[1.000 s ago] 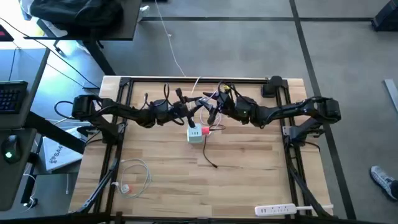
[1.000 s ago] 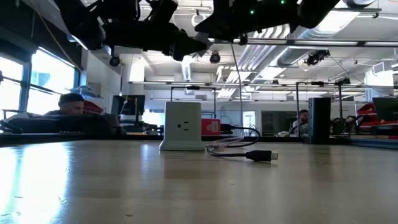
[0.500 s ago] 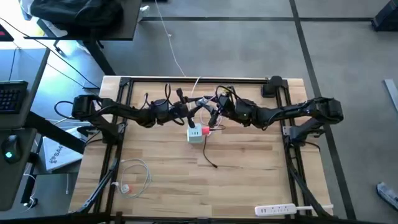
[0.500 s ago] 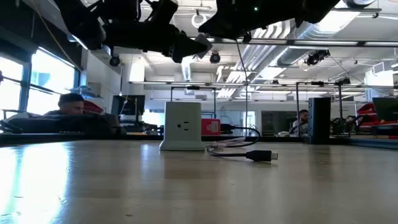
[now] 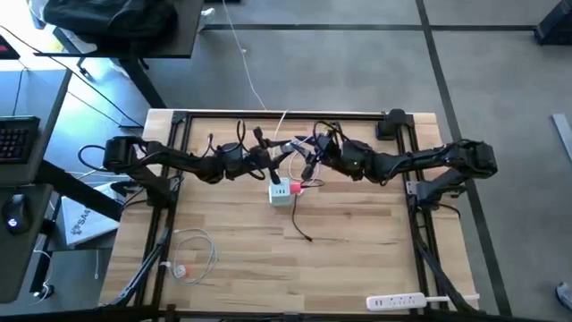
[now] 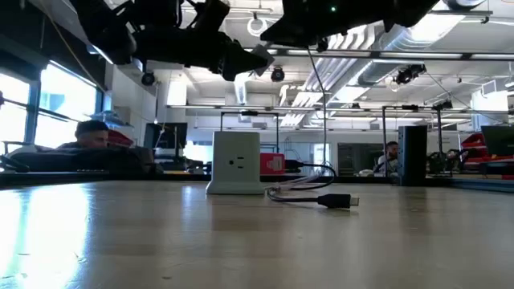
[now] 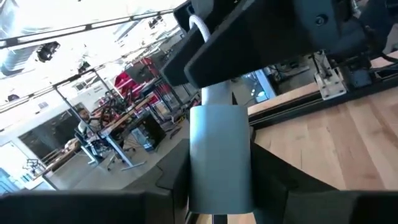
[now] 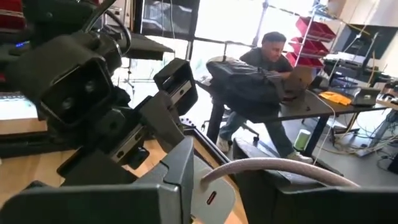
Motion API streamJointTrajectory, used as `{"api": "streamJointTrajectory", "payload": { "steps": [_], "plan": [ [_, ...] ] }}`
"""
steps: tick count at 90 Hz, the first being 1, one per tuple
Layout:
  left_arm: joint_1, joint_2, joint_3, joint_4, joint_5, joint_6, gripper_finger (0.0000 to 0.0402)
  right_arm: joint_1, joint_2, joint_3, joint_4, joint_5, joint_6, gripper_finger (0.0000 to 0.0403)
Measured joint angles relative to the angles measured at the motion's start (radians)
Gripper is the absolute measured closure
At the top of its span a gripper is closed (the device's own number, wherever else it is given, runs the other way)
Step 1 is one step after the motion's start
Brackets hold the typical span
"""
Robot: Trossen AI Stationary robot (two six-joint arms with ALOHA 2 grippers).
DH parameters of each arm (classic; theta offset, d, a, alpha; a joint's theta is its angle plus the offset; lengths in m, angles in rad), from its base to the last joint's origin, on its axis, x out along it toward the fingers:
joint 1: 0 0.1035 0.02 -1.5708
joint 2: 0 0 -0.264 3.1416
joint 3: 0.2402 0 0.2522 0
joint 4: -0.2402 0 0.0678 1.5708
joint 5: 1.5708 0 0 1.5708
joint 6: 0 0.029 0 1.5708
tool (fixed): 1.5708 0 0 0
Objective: Insert USB
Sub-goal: Insert the light pink charger cable into the white charger adapter
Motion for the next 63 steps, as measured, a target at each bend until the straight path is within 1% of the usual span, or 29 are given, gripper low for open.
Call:
{"api": "streamJointTrajectory", "payload": {
  "steps": [24, 35, 51, 63],
  "plan": [
    [0.000, 0.000, 0.000, 0.002, 0.000, -0.001, 0.0298, 0.000, 0.000, 0.000, -0.011, -0.014, -0.009, 0.0324],
    [0.000, 0.000, 0.000, 0.002, 0.000, -0.001, 0.0298, 0.000, 0.000, 0.000, -0.012, -0.019, -0.044, 0.0324],
    [0.000, 0.000, 0.000, 0.001, 0.000, -0.001, 0.0298, -0.001, 0.000, 0.000, -0.018, -0.097, -0.079, 0.0324],
    [0.000, 0.000, -0.001, 0.000, 0.000, -0.002, 0.0298, -0.001, 0.000, 0.000, -0.023, -0.100, -0.074, 0.0324]
  ]
}}
